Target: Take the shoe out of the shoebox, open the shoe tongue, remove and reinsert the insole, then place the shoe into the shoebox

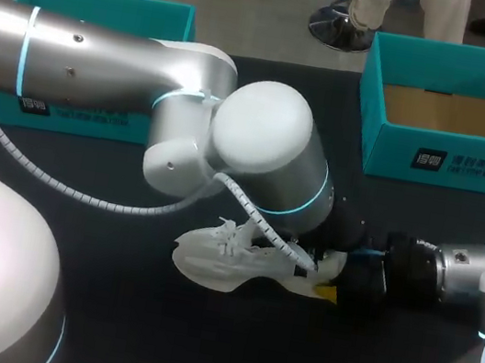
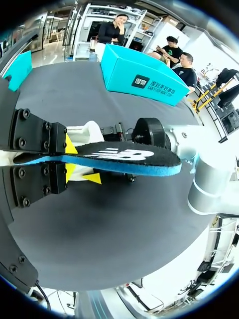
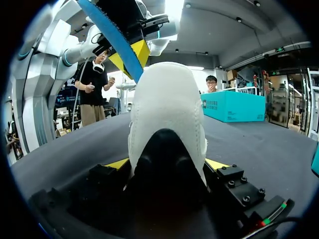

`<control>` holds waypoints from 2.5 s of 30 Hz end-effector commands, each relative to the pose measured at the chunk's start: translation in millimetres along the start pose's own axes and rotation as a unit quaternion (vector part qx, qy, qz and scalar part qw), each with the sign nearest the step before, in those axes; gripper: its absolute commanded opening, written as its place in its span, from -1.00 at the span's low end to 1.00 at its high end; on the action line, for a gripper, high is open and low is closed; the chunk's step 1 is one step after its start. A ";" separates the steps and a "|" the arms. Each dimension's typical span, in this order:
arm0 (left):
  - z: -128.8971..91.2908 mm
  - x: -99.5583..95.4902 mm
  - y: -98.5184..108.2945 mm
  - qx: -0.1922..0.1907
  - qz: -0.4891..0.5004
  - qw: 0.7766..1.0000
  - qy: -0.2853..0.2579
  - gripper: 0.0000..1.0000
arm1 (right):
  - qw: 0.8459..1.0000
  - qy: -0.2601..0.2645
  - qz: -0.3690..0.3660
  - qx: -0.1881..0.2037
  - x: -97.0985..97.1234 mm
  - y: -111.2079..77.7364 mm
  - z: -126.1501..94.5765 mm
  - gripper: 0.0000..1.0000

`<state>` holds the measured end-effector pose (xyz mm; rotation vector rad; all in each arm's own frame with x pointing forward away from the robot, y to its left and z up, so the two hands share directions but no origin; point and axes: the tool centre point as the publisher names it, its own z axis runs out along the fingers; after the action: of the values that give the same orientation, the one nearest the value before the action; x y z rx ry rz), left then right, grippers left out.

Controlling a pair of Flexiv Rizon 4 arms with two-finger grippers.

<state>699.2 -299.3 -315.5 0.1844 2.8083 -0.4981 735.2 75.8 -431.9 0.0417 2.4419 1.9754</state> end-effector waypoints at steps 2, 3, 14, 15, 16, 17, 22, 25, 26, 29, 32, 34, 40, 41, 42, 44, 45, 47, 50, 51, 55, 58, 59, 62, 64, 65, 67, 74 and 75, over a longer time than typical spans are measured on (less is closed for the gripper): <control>-21.4 -15.0 -1.3 0.031 -0.009 0.999 0.017 -1.00 | 1.000 0.000 0.001 0.001 -1.2 -3.8 2.1 -1.00; -27.5 -20.1 -6.7 0.043 -0.015 0.999 0.022 -1.00 | 1.000 0.000 0.001 0.001 -1.2 -3.8 2.1 -1.00; -120.9 -71.1 -68.4 0.206 -0.034 0.975 0.078 -1.00 | 1.000 0.000 0.001 0.001 -1.2 -3.8 2.1 -1.00; -131.4 -75.2 -73.0 0.216 -0.035 0.973 0.078 -1.00 | 1.000 0.000 0.001 0.001 -1.2 -3.8 2.1 -1.00; -141.6 -79.0 -76.8 0.231 -0.033 0.969 0.084 -1.00 | 1.000 0.000 0.001 0.001 -1.2 -3.8 2.1 -1.00; -152.9 -84.0 -79.8 0.248 -0.037 0.964 0.093 -1.00 | 1.000 0.000 0.001 0.001 -1.2 -3.8 2.1 -1.00; -201.4 -109.5 -81.7 0.312 -0.055 0.943 0.101 -1.00 | 1.000 0.000 0.001 0.001 -1.2 -3.8 2.1 -1.00; -226.1 -125.6 -74.9 0.340 -0.067 0.933 0.097 -1.00 | 1.000 0.000 0.001 0.001 -1.2 -3.8 2.1 -1.00; -233.6 -130.3 -71.9 0.346 -0.067 0.931 0.090 -1.00 | 1.000 0.000 0.001 0.001 -1.2 -3.8 2.1 -1.00; -252.8 -144.3 -60.1 0.367 -0.081 0.922 0.090 -1.00 | 1.000 0.000 0.001 0.001 -1.2 -3.8 2.1 -1.00; -268.6 -156.9 -45.0 0.385 -0.098 0.912 0.098 -1.00 | 1.000 0.000 0.001 0.001 -1.2 -3.8 2.1 -1.00; -277.4 -162.8 -35.1 0.393 -0.109 0.907 0.103 -1.00 | 1.000 0.000 0.001 0.001 -1.2 -3.8 2.1 -1.00; -299.4 -173.8 -4.9 0.400 -0.139 0.896 0.134 -1.00 | 1.000 0.000 0.001 0.001 -1.2 -3.8 2.1 -1.00; -302.1 -174.9 0.0 0.399 -0.140 0.896 0.136 -1.00 | 1.000 0.000 0.001 0.001 -1.2 -3.8 2.1 -1.00; -304.3 -176.3 4.3 0.392 -0.146 0.898 0.139 -1.00 | 1.000 0.000 0.001 0.001 -1.2 -3.8 2.1 -1.00; -307.7 -180.0 14.2 0.388 -0.156 0.895 0.152 -1.00 | 1.000 0.000 0.001 0.001 -1.2 -3.8 2.1 -1.00; -309.3 -181.7 19.0 0.384 -0.162 0.896 0.155 -1.00 | 1.000 0.000 0.001 0.001 -1.2 -3.8 2.1 -1.00; -312.3 -185.4 29.4 0.383 -0.172 0.891 0.172 -1.00 | 1.000 0.000 0.001 0.001 -1.2 -3.8 2.1 -1.00; -315.3 -192.8 44.3 0.386 -0.187 0.884 0.185 -1.00 | 1.000 0.000 0.001 0.001 -1.2 -3.8 2.1 -1.00; -315.4 -195.7 49.7 0.392 -0.187 0.879 0.195 -1.00 | 1.000 0.000 0.001 0.001 -1.2 -3.8 2.1 -1.00; -317.0 -203.6 69.3 0.402 -0.197 0.869 0.209 -1.00 | 1.000 0.000 0.001 0.001 -1.2 -3.8 2.1 -1.00; -317.7 -208.4 82.2 0.403 -0.210 0.864 0.215 -1.00 | 1.000 0.000 0.001 0.001 -1.2 -3.8 2.1 -1.00; -317.5 -209.4 85.0 0.404 -0.211 0.863 0.220 -1.00 | 1.000 0.000 0.001 0.001 -1.2 -3.8 2.1 -1.00; -315.1 -212.0 92.7 0.405 -0.223 0.856 0.230 -1.00 | 1.000 0.000 0.001 0.001 -1.2 -3.8 2.1 -1.00; -313.1 -213.1 95.1 0.405 -0.230 0.855 0.230 -1.00 | 1.000 0.000 0.001 0.001 -1.2 -3.8 2.1 -1.00; -311.6 -213.5 96.6 0.404 -0.233 0.852 0.235 -1.00 | 1.000 0.000 0.001 0.001 -1.2 -3.8 2.1 -1.00; -309.3 -214.7 98.6 0.406 -0.238 0.849 0.239 -1.00 | 1.000 0.000 0.001 0.001 -1.2 -3.8 2.1 -1.00; -290.7 -232.8 96.3 0.398 -0.249 0.842 0.266 -1.00 | 1.000 0.000 0.001 0.001 -1.2 -3.8 2.1 -1.00; -289.5 -234.6 95.1 0.399 -0.253 0.840 0.267 -1.00 | 1.000 0.000 0.001 0.001 -1.2 -3.8 2.1 -1.00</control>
<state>850.9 -116.5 -14.5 -0.3508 2.8946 -2.0003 735.3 75.8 -431.9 0.0418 2.4418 1.9755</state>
